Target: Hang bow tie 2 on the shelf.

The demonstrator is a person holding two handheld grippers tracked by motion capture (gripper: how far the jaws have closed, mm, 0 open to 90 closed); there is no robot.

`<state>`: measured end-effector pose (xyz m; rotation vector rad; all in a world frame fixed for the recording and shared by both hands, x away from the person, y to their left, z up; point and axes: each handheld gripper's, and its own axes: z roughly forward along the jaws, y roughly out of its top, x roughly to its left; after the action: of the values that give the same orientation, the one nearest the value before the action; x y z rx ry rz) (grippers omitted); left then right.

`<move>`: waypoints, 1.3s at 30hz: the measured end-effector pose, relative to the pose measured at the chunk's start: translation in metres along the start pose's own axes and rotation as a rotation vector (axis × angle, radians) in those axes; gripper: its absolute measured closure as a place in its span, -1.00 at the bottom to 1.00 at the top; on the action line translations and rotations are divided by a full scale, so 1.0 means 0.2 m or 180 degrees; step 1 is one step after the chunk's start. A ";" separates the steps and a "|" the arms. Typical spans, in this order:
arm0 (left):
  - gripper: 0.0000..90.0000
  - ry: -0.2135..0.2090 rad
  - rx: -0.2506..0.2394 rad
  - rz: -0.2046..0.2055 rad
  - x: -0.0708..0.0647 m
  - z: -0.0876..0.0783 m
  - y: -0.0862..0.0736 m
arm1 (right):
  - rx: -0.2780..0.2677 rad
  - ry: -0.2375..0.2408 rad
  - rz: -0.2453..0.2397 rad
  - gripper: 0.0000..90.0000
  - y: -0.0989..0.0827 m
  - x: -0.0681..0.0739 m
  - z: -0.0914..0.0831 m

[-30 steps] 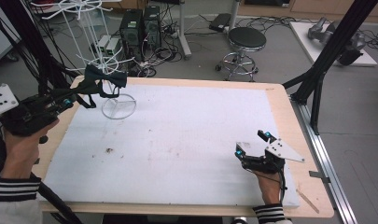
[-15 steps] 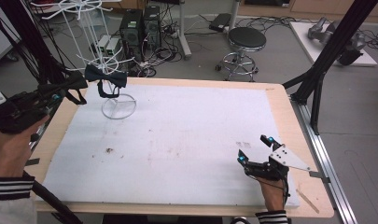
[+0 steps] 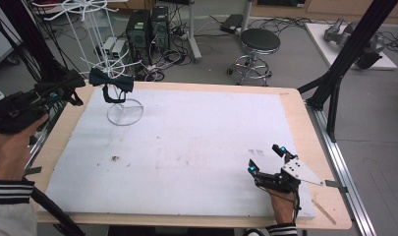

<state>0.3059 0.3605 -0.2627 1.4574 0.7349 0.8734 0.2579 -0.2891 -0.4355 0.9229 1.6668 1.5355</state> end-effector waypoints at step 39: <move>0.69 0.0361 0.0243 -0.0072 0.04 0.23 -0.02 | -0.0073 -0.0095 0.0004 -0.95 -0.07 -0.02 0.06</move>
<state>0.3499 0.3437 -0.2654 1.4729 0.8760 0.9249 0.2692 -0.2877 -0.4494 0.9306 1.6246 1.5315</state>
